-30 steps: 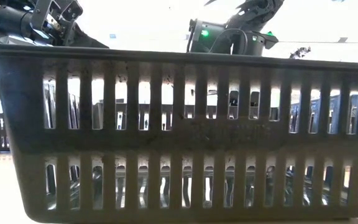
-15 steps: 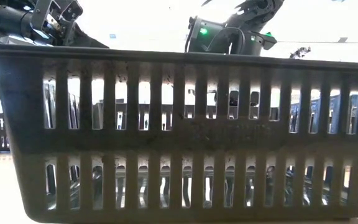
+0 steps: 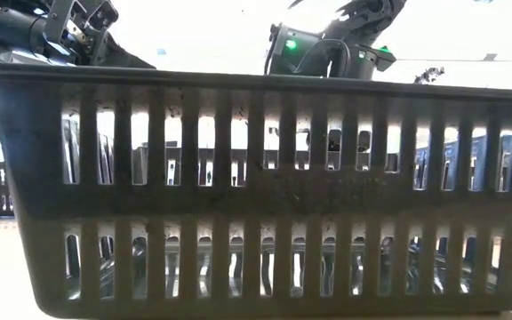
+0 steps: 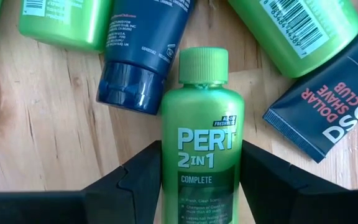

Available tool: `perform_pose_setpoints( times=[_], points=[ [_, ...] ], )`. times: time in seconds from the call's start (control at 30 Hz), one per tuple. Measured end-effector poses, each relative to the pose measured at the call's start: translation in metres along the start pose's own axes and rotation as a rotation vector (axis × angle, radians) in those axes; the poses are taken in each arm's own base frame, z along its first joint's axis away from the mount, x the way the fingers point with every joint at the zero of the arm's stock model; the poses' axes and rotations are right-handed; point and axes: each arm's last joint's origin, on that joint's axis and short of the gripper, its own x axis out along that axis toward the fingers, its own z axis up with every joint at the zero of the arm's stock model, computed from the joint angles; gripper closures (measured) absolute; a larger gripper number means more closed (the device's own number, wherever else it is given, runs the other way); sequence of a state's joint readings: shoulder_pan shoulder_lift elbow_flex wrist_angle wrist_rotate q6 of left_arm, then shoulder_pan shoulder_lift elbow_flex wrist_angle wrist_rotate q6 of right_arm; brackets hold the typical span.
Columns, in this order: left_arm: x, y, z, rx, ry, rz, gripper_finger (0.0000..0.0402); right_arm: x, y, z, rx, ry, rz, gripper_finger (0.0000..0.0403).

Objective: Pick & Place Travel size toiletries
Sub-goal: Put the green bottle into the middle right black bin

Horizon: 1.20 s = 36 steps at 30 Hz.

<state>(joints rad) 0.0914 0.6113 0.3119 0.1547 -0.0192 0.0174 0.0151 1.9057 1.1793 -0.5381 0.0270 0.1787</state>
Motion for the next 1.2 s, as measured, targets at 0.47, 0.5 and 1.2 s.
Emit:
perform_pose_setpoints(
  times=[0.47, 0.5, 1.2],
  points=[
    [0.0, 0.0, 0.0, 0.0, 0.0, 0.0, 0.0402, 0.0, -0.0007, 0.0001, 0.01, 0.002, 0.009, 0.0216],
    [0.0, 0.0, 0.0, 0.0, 0.0, 0.0, 0.0402, 0.0, -0.001, 0.0001, 0.011, 0.002, 0.009, 0.0216],
    [0.0, 0.0, 0.0001, 0.0, -0.001, 0.0, 0.0402, 0.0, -0.0013, 0.0005, 0.007, -0.003, -0.001, 0.0151]
  ],
)
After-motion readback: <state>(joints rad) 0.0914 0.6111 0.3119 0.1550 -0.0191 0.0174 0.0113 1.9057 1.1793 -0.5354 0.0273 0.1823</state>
